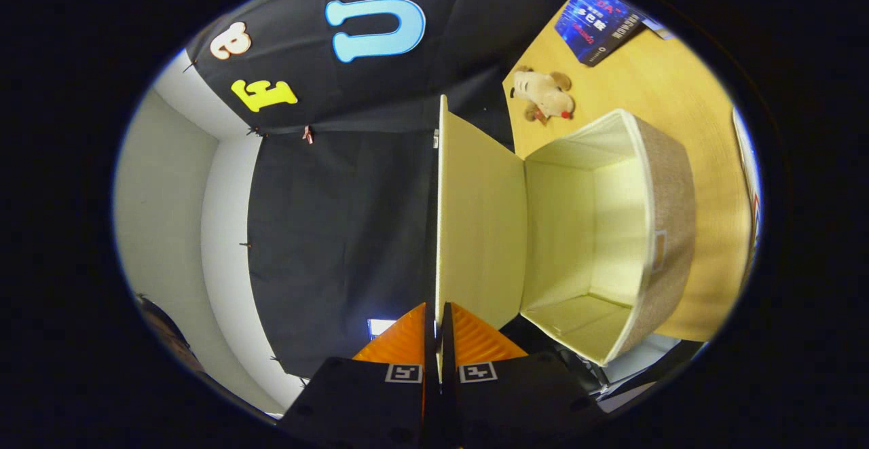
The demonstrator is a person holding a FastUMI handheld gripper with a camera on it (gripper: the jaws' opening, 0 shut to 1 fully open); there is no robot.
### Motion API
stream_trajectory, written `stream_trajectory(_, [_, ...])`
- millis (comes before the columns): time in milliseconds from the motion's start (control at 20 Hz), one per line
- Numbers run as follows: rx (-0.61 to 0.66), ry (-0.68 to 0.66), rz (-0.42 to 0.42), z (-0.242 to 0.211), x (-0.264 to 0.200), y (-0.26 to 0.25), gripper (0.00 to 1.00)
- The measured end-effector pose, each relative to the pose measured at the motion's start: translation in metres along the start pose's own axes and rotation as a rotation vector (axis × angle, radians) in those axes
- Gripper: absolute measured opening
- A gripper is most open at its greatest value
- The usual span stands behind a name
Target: Open the storage box then place both shoes into the box .Put the left shoe in first, then the right shoe, with the right side of both shoes facing outward in a uniform manner.
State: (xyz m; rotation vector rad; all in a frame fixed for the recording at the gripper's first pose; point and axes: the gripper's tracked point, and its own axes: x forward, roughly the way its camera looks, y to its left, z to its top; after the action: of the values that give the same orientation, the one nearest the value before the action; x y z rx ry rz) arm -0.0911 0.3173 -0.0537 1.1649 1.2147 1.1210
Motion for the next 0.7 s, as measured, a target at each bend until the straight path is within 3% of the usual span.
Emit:
stream_trajectory(450, [-0.033,0.038,-0.001,-0.003,0.107,0.047,0.05])
stream_trajectory(700, [-0.057,0.076,-0.023,-0.013,0.176,0.047,0.05])
